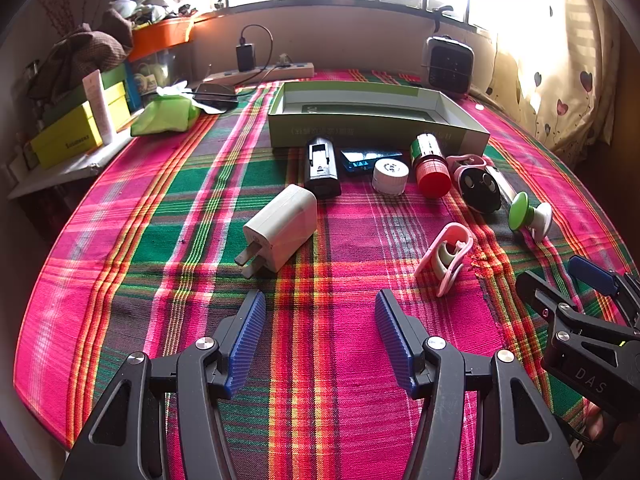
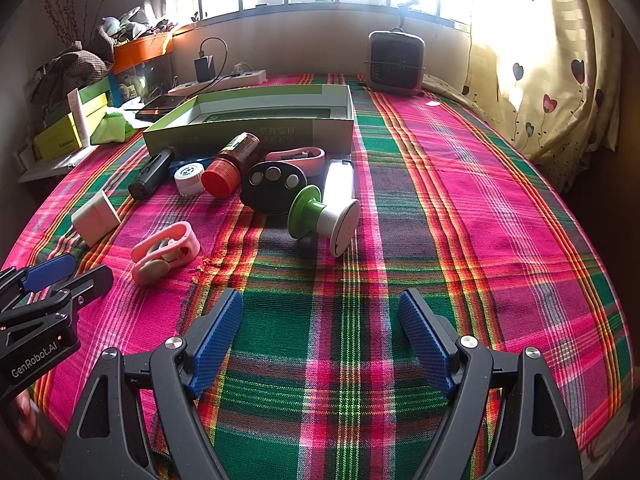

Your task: Organize rigid objects

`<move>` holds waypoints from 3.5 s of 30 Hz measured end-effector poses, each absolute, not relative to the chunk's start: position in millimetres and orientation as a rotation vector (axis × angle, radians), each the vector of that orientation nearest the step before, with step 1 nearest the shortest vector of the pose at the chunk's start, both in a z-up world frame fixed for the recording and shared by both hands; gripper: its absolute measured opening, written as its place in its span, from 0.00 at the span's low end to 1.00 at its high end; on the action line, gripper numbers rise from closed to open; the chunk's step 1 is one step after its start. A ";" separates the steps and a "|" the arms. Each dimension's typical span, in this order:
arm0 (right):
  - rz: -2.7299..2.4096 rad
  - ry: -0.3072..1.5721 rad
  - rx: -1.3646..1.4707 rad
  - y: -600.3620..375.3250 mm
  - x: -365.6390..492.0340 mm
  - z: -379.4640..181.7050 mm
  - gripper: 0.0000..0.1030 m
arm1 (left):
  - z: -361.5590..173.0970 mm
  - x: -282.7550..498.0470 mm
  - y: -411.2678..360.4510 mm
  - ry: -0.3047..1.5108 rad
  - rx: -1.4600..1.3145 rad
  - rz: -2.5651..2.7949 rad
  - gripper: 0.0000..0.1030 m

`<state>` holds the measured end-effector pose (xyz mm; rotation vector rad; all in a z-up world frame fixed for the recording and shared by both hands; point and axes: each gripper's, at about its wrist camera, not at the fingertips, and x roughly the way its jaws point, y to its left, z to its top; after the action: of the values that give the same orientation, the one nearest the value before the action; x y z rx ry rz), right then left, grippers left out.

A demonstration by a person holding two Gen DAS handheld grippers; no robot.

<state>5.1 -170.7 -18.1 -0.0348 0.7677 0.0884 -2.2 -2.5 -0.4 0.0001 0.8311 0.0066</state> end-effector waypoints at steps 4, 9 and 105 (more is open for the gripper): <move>0.088 0.768 -0.035 -170.7 5.1 -18.1 0.78 | -0.4 -2.0 -2.4 0.831 0.000 0.007 0.55; 0.088 0.767 -0.034 -170.8 5.1 -18.1 0.78 | -0.5 -2.0 -2.4 0.831 0.001 0.007 0.55; 0.300 0.832 -0.007 -161.3 62.9 -9.8 0.44 | 4.0 63.7 39.8 0.888 -0.055 -0.142 0.32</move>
<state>62.9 -161.3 -9.8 -0.0070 0.8321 0.2999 63.7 39.8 4.0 -0.0550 0.8880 -0.1424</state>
